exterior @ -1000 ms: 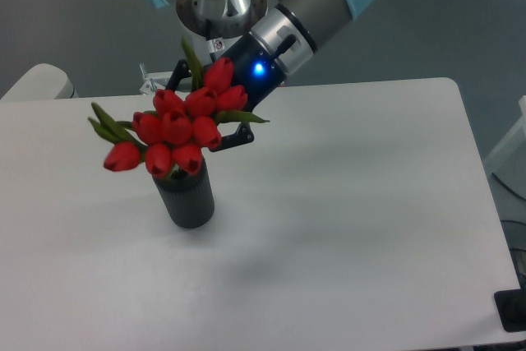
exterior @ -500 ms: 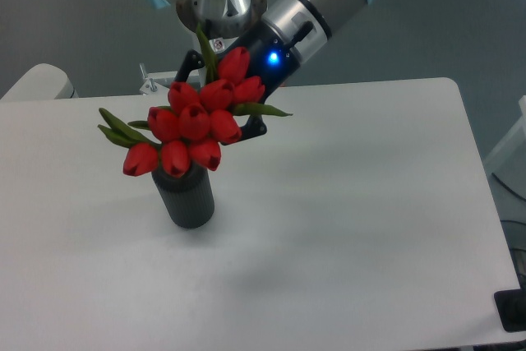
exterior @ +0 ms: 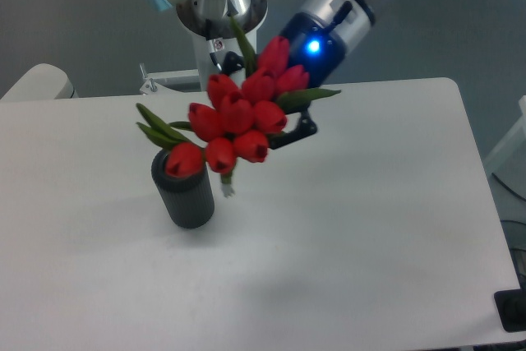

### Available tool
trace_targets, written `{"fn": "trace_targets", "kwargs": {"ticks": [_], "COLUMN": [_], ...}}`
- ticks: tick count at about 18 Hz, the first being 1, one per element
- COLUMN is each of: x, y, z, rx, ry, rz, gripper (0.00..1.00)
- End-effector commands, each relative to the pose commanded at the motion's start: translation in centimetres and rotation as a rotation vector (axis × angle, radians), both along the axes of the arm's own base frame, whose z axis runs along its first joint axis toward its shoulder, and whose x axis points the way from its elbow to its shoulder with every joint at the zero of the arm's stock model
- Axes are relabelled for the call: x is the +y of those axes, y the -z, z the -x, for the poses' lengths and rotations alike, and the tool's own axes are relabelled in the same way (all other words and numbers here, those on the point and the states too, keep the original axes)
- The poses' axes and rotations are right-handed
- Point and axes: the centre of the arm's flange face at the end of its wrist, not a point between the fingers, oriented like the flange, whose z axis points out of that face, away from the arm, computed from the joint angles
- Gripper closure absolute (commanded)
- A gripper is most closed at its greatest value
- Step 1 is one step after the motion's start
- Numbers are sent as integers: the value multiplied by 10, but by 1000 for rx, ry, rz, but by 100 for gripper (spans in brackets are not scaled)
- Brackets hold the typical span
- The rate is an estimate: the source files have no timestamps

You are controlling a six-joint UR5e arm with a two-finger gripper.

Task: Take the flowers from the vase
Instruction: 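Lift the gripped tulips up out of the dark grey vase, then carry the tulip bunch away from the vase across the table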

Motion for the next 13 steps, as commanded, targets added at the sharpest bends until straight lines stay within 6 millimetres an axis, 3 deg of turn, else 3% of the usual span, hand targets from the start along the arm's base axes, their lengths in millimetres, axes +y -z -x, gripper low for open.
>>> {"fn": "trace_targets", "kwargs": {"ticks": [4, 8, 11, 13], "x": [-6, -9, -10, -15], "y": [34, 58, 97, 109], "z": [21, 41, 65, 73], "rx": [217, 317, 421, 455], "ry": [-7, -15, 46, 59], "rz": [188, 341, 464, 546], "gripper": [87, 87, 88, 89]}}
